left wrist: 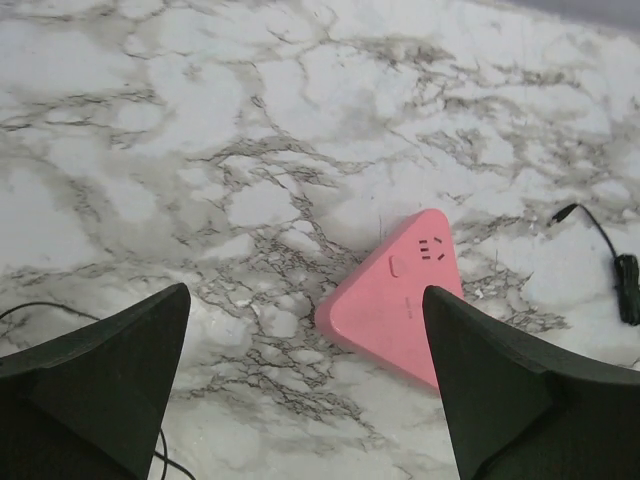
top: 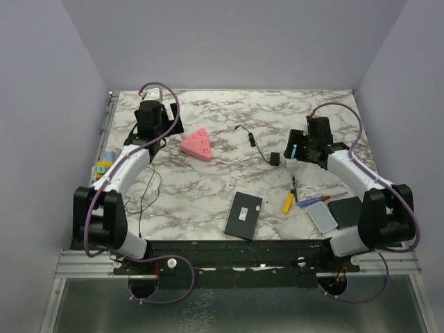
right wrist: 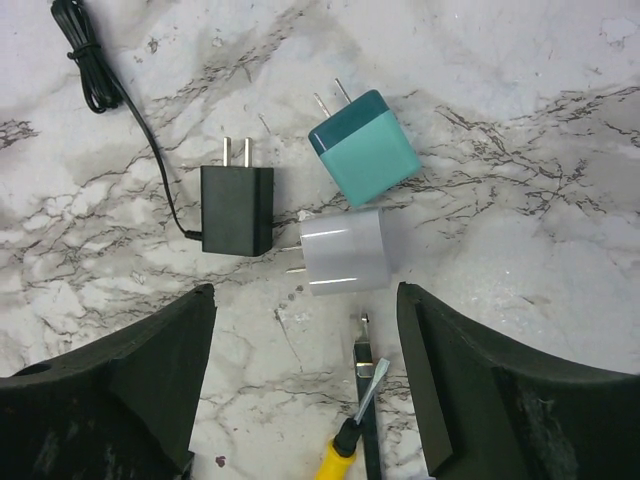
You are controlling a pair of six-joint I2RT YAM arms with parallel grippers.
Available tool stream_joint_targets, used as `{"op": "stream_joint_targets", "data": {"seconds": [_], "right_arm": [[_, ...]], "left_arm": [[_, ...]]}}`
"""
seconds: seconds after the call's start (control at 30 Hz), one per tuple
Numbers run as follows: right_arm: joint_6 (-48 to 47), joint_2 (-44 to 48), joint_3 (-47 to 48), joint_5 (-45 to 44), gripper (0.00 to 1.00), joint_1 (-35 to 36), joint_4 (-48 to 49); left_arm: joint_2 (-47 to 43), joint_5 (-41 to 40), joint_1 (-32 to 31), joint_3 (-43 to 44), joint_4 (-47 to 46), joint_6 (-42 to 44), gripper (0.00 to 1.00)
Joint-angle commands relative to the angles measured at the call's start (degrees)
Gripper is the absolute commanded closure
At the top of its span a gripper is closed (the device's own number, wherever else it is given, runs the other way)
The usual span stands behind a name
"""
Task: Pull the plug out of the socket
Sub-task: Place the plug at the center of the board, then move the socket to the corner of the board.
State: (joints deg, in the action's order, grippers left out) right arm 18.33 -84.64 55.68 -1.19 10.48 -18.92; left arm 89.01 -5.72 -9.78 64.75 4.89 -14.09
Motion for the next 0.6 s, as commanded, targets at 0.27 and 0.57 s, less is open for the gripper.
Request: {"op": "stream_joint_targets", "data": {"seconds": [0.27,0.57], "right_arm": [[-1.2,1.9,-1.9,0.8,0.22,-0.3,3.2],[-1.2,1.7,-2.4,2.9,0.25,-0.3,3.9]], "left_arm": [[-19.2,-14.4,5.0,-24.1,1.8,-18.2,0.01],[-18.9,-15.1,7.3,-31.2,-1.6,-23.0,0.01]]}}
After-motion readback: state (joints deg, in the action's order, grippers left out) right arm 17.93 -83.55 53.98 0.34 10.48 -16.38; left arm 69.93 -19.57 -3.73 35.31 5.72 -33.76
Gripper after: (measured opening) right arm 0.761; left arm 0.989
